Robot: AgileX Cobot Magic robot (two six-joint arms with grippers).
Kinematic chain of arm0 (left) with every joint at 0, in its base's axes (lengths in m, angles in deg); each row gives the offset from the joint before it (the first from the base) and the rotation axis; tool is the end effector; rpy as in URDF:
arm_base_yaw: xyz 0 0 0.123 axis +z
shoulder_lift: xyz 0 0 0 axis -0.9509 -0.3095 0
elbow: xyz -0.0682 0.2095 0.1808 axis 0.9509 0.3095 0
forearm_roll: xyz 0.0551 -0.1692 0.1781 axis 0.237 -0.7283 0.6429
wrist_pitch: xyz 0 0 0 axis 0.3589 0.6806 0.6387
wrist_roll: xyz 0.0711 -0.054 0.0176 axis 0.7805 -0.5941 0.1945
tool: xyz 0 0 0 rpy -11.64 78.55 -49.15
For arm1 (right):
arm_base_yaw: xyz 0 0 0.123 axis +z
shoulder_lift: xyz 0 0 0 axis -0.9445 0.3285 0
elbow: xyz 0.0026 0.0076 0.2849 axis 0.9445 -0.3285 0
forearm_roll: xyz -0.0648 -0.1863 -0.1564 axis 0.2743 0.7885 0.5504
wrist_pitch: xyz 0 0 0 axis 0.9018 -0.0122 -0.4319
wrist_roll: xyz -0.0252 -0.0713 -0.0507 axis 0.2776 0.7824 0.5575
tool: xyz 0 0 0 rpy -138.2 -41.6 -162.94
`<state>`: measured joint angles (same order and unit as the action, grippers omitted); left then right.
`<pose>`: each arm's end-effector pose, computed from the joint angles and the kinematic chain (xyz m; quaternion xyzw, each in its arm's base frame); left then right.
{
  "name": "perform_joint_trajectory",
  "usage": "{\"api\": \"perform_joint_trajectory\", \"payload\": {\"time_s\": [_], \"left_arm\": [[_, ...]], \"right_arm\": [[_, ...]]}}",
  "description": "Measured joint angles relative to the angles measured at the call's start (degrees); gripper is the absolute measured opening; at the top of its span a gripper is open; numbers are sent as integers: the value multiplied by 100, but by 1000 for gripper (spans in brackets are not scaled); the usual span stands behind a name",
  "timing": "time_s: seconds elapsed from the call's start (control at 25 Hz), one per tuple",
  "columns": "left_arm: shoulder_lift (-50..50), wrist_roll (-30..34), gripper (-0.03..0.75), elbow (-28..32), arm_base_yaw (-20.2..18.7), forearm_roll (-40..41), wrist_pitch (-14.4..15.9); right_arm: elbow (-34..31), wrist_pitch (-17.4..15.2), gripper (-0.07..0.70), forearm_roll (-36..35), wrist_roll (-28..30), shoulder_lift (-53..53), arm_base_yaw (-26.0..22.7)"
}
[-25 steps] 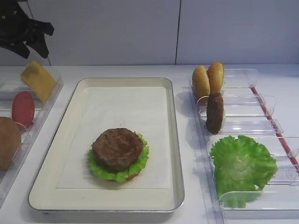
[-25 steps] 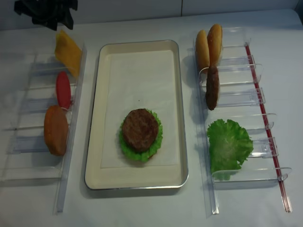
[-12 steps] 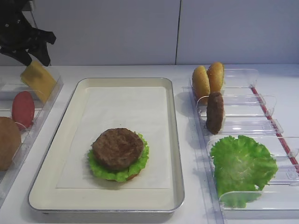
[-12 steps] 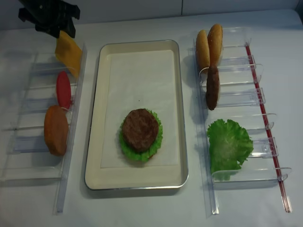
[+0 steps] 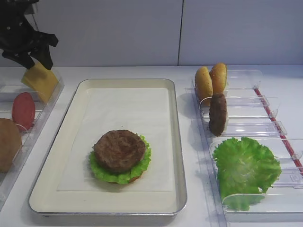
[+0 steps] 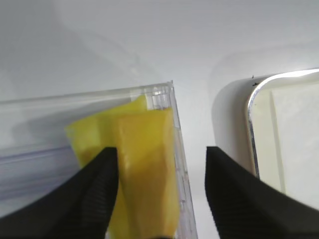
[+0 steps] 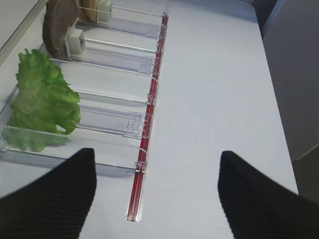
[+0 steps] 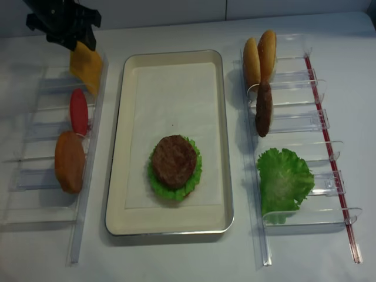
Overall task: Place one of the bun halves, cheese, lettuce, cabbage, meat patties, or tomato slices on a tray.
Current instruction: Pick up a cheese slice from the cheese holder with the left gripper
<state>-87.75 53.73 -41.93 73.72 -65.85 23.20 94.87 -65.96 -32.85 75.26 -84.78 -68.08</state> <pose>0.4535 0.0004 0.2617 0.0558 0.9817 -0.0603 0.1717 -0.0081 0.0021 0.2633 -0.0756 0.8727 -0.0032 0.4823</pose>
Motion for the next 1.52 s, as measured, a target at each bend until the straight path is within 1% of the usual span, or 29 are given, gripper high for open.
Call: {"api": "perform_joint_trajectory", "payload": {"time_s": [0.12,0.24,0.68,0.8,0.88,1.08,1.28,1.52], "left_arm": [[0,0,376,0,0,-8,26],[0,0,339,0,0,-13,37],[0,0,124,0,0,-22,59],[0,0,48,0,0,-22,59],[0,0,15,0,0,-22,23],[67,0,4,0,0,1,-35],[410,0,3,-13,0,33,-47],[1032,0,3,-13,0,33,90]], "right_arm": [[0,0,523,0,3,0,0],[0,0,523,0,3,0,0],[0,0,523,0,3,0,0],[0,0,523,0,3,0,0],[0,0,523,0,3,0,0],[0,0,523,0,3,0,0],[0,0,523,0,3,0,0],[0,0,523,0,3,0,0]]}}
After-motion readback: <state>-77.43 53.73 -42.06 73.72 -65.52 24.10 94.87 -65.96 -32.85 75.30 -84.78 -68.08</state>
